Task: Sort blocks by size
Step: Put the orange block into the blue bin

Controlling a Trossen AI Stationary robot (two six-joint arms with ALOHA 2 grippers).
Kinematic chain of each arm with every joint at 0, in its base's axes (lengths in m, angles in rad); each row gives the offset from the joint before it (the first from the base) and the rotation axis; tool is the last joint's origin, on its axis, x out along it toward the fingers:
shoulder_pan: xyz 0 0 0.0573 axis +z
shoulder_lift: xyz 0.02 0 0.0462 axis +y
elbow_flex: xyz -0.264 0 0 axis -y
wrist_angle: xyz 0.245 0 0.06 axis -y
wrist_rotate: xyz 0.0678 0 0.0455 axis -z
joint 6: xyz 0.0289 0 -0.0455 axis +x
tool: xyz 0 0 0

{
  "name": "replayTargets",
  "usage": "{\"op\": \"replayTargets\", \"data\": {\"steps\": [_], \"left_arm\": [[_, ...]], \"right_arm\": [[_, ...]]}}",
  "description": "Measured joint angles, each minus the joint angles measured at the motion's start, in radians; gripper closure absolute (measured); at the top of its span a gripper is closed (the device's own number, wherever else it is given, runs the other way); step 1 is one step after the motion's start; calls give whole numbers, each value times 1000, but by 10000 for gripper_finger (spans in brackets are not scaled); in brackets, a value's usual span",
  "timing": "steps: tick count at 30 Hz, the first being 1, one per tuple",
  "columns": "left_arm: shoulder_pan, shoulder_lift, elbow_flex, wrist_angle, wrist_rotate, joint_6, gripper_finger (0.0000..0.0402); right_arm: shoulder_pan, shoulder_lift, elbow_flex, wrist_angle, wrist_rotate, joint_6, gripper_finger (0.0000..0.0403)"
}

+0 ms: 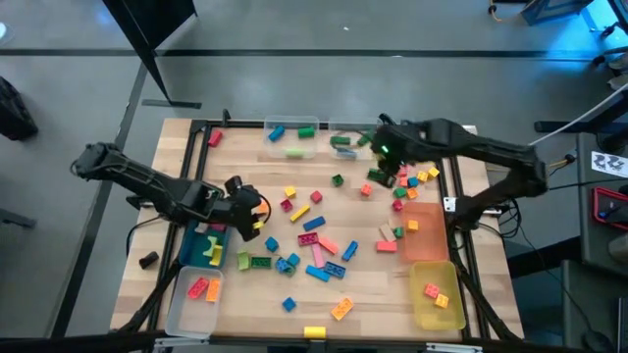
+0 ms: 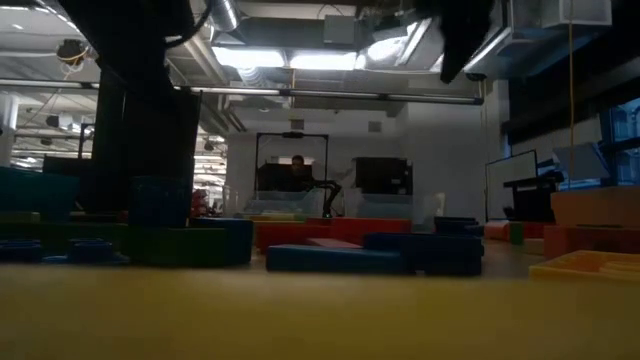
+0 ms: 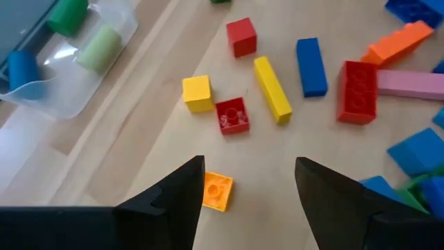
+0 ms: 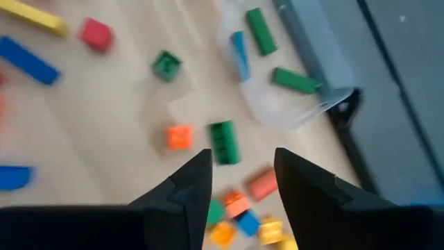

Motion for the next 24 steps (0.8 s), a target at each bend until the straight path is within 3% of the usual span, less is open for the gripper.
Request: {"op": "replayTargets", "data": {"steps": [9, 14, 24], "left_arm": [[30, 24, 0, 64, 1, 71, 192], [32, 24, 0, 86, 1, 87, 192], [32, 24, 0, 95, 1, 84, 192]], "right_arm": [[306, -115, -250, 80, -107, 286, 244], [456, -109, -407, 242, -125, 304, 244], [586, -91, -667, 509, -125, 466, 244]]}}
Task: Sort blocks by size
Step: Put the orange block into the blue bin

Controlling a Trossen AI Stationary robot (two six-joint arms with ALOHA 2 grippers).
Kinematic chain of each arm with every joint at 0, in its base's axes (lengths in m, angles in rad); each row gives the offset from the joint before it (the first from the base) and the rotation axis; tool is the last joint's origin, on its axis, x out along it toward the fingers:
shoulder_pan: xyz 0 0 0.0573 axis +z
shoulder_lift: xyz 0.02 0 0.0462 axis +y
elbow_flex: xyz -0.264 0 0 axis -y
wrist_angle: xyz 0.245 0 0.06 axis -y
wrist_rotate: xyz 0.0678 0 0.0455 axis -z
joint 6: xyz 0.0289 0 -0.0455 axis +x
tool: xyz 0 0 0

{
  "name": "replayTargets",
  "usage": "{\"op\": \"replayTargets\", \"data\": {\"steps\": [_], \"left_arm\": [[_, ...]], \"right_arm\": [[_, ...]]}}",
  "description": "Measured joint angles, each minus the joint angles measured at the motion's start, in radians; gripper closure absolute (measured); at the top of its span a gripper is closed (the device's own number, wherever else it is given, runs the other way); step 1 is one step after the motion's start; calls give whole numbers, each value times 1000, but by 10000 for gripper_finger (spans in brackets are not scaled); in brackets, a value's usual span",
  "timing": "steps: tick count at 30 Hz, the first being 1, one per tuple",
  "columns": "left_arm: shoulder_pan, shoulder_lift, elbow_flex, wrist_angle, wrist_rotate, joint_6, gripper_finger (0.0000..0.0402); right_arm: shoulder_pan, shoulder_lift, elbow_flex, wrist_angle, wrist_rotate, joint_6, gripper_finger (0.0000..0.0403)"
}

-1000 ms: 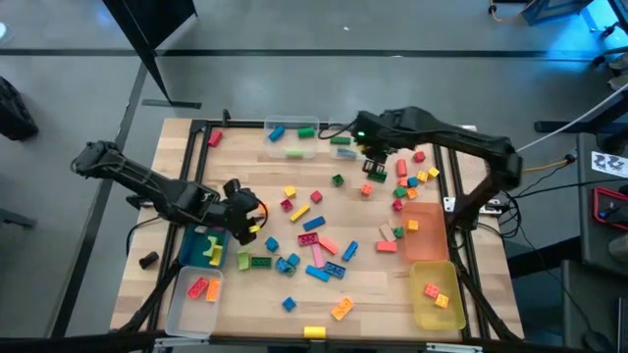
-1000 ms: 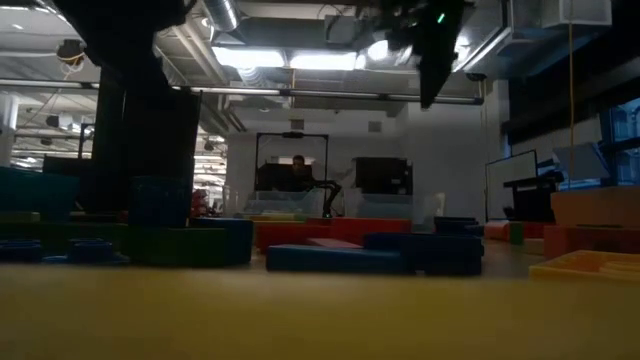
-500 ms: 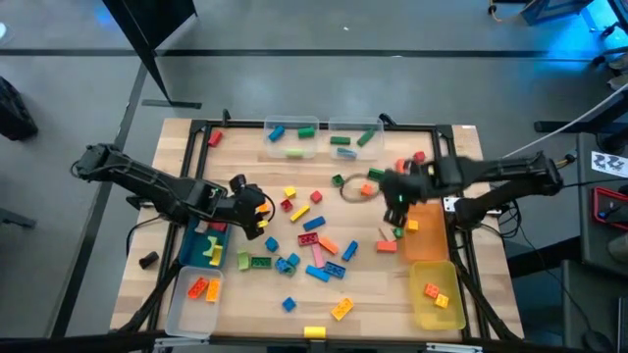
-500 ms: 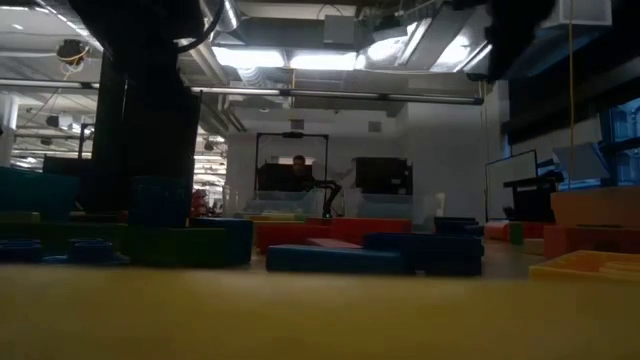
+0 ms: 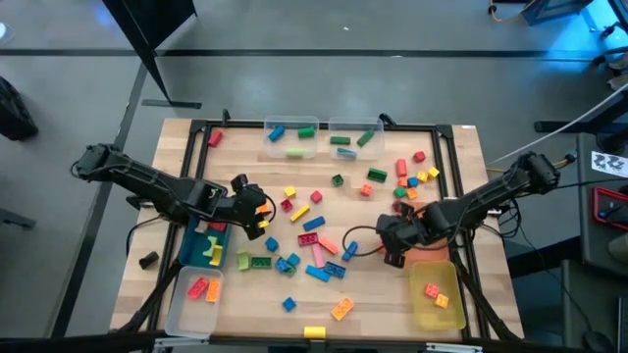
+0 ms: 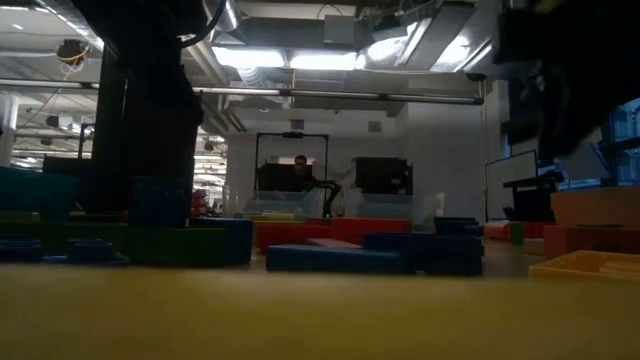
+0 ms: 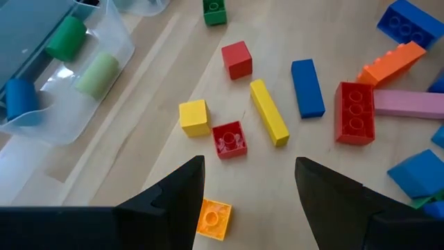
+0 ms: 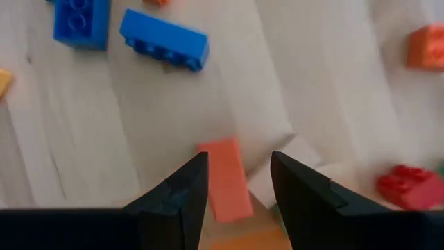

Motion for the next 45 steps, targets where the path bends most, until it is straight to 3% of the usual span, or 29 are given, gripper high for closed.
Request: {"op": "replayTargets", "data": {"steps": [11, 21, 37, 41, 45], "left_arm": [[0, -1, 0, 1, 0, -1, 192], [0, -1, 0, 2, 0, -1, 192], [0, -1, 0, 2, 0, -1, 192], [0, -1, 0, 2, 0, -1, 192], [0, -1, 0, 2, 0, -1, 192]], "right_arm": [[11, 66, -79, 115, -6, 17, 244], [11, 165, -75, 124, -54, -99, 244], [10, 184, -80, 151, -104, -110, 246], [10, 211, -80, 166, -104, -110, 277], [10, 245, -79, 195, -104, -110, 345]]}}
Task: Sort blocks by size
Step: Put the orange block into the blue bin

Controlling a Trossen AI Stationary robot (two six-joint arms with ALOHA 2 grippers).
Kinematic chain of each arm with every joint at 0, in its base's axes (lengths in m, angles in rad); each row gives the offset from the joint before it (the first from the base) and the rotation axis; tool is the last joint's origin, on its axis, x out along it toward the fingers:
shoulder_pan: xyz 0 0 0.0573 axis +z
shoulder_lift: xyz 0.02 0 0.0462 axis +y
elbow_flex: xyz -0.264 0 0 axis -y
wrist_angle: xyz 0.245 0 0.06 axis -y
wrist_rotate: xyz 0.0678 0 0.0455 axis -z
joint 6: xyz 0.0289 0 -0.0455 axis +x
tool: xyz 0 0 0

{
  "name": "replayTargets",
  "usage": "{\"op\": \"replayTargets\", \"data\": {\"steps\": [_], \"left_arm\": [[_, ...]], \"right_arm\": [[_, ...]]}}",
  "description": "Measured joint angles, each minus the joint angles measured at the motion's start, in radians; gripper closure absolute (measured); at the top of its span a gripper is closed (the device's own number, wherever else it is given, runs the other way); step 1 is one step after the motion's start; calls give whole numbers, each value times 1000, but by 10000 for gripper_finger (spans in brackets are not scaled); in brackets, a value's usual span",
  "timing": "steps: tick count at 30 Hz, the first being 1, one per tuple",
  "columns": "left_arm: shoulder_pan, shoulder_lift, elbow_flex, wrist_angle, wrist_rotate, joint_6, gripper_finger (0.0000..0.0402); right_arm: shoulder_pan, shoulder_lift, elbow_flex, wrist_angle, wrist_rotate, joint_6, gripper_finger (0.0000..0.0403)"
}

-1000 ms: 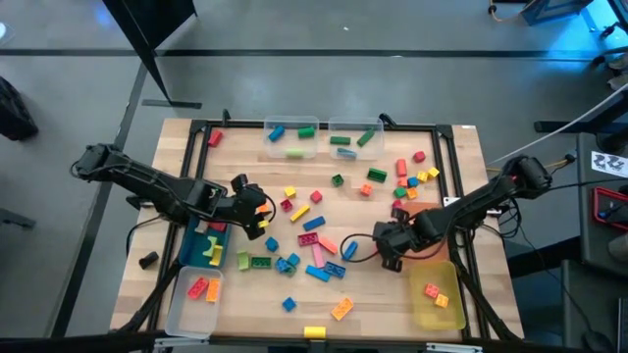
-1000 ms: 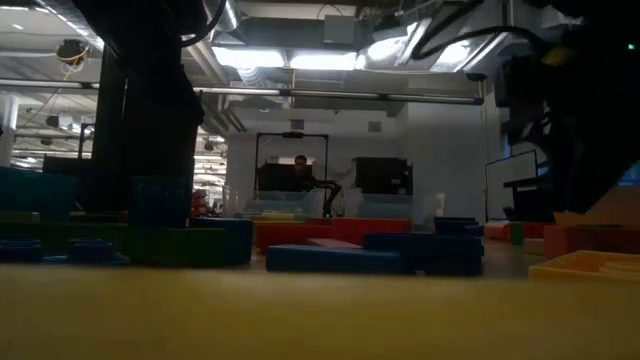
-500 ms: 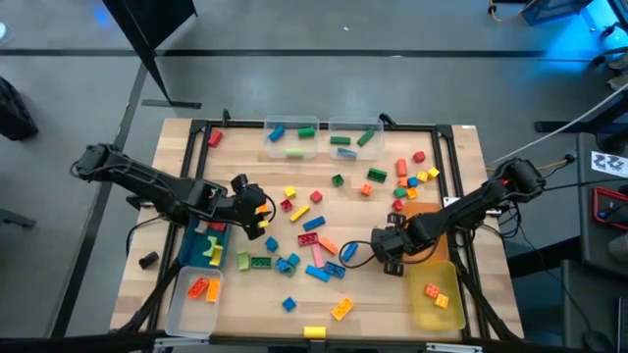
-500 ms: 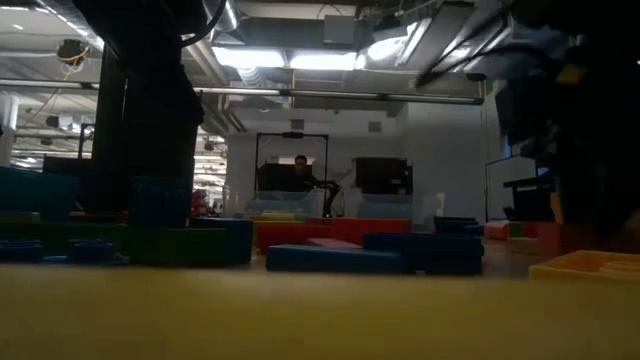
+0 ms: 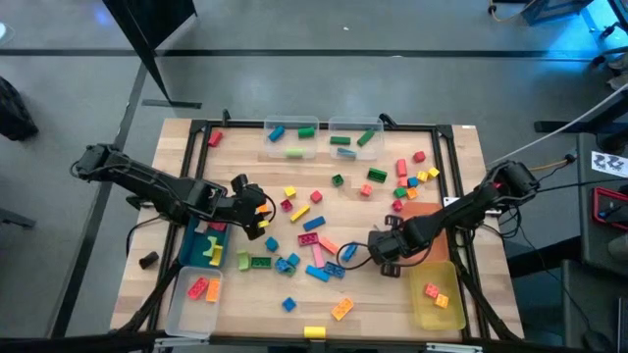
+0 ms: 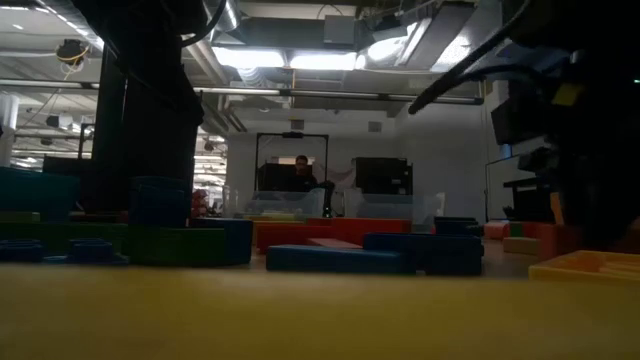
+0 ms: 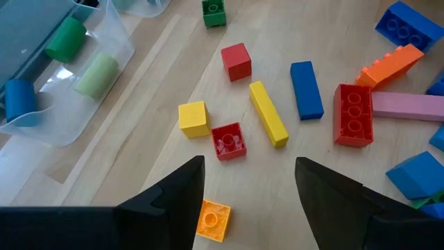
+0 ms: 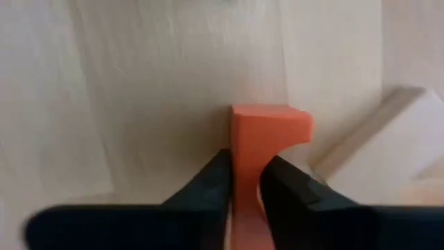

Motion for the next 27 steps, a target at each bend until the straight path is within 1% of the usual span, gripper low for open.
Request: {"op": "replayTargets", "data": {"steps": [1, 4, 6, 9, 11, 13, 16, 19, 22, 27], "left_arm": [[0, 0, 0, 0, 0, 0, 192], [0, 0, 0, 1, 0, 0, 192], [0, -4, 0, 2, 0, 0, 192], [0, -13, 11, -4, 0, 3, 192], [0, -21, 18, 9, 0, 20, 192], [0, -23, 18, 41, 0, 40, 192], [-1, -23, 18, 123, 3, 52, 192], [-1, -23, 18, 217, 14, 67, 192], [-1, -17, 18, 319, 45, 139, 192], [-1, 32, 18, 506, 126, 257, 192]], "right_arm": [[0, 1, 1, 15, 0, 0, 357], [0, 5, 12, 52, 0, 0, 358], [0, 7, 43, 53, 2, -3, 358], [0, 6, 108, 61, 10, -40, 344], [0, 6, 145, 89, 38, -84, 334], [0, 6, 178, 141, 85, -141, 337], [-3, 5, 204, 243, 182, -234, 356], [-20, 5, 208, 375, 238, -317, 356], [-45, 5, 208, 478, 235, -386, 356], [-92, 6, 208, 577, 169, -452, 337]]}}
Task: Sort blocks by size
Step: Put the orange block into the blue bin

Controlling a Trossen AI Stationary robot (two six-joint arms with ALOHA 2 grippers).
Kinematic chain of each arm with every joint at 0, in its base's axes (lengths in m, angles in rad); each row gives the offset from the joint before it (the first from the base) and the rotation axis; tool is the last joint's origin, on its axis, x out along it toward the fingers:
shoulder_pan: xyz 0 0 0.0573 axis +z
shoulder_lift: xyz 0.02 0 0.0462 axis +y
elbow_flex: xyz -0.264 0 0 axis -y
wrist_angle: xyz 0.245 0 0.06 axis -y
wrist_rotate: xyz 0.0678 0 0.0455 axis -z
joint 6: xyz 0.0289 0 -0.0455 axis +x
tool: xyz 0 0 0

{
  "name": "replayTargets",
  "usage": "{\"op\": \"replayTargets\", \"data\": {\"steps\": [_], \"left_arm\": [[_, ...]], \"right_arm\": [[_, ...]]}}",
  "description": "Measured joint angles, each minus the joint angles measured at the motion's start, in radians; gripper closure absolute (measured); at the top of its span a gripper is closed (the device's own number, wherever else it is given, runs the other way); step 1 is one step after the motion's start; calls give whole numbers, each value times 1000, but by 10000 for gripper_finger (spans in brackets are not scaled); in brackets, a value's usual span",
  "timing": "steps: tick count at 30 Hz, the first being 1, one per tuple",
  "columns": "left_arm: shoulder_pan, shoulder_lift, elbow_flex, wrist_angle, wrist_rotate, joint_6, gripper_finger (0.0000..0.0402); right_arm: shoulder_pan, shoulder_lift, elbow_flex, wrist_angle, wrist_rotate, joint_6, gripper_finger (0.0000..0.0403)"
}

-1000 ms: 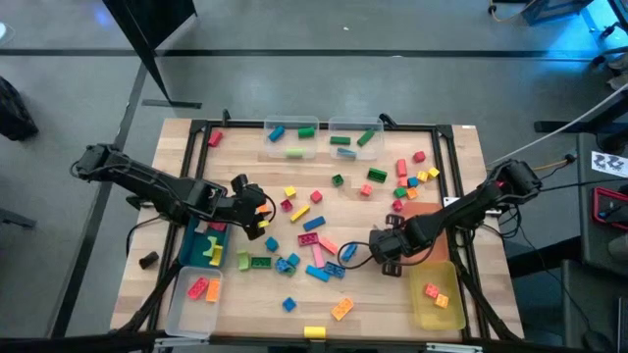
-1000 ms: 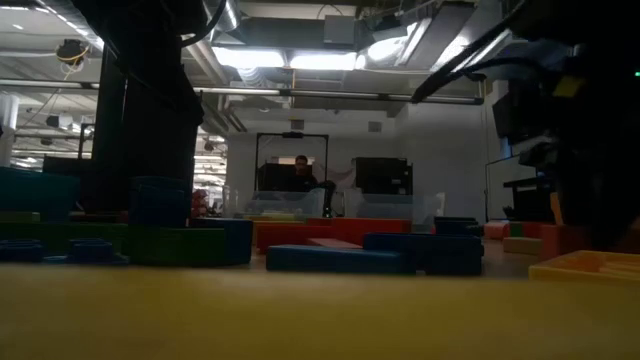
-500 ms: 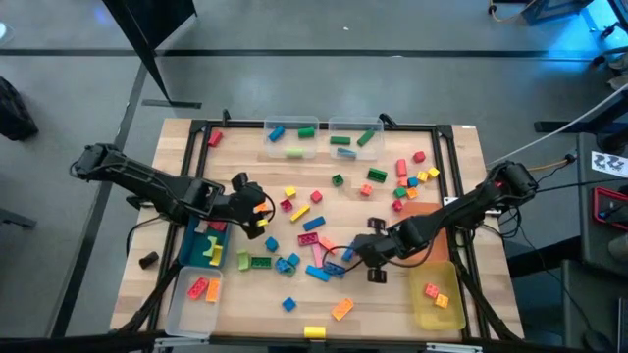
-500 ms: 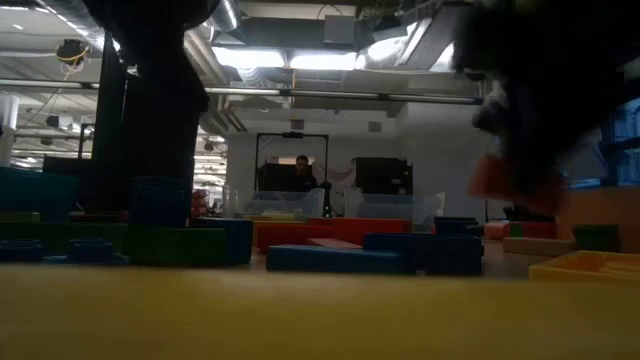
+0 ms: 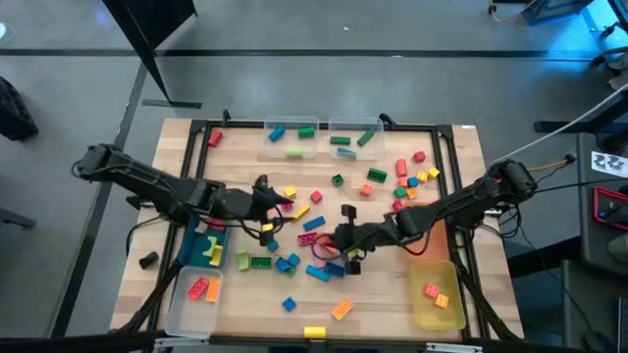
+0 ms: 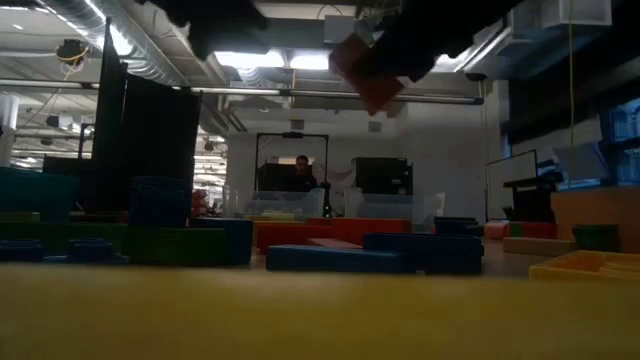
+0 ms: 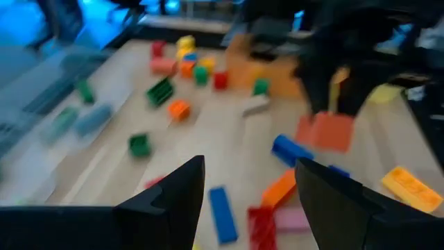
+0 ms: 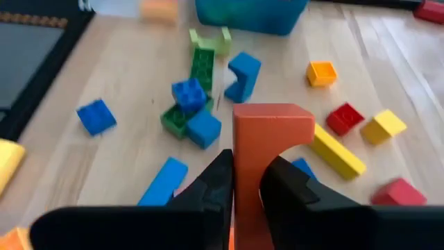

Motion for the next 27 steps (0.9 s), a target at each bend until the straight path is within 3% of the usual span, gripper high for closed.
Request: {"op": "replayTargets", "data": {"steps": [6, 14, 20, 27], "left_arm": [[2, 95, -1, 160, 18, 162, 192], [3, 223, -1, 264, 22, 189, 192], [0, 288, -2, 341, 31, 182, 192], [-3, 299, -2, 360, 120, 152, 192]], "right_arm": [[-29, 0, 0, 32, -36, -23, 356], [-32, 0, 0, 34, -37, -23, 340], [-32, 0, -1, 17, -40, -23, 356], [-33, 1, -3, -13, -37, -22, 341]]}}
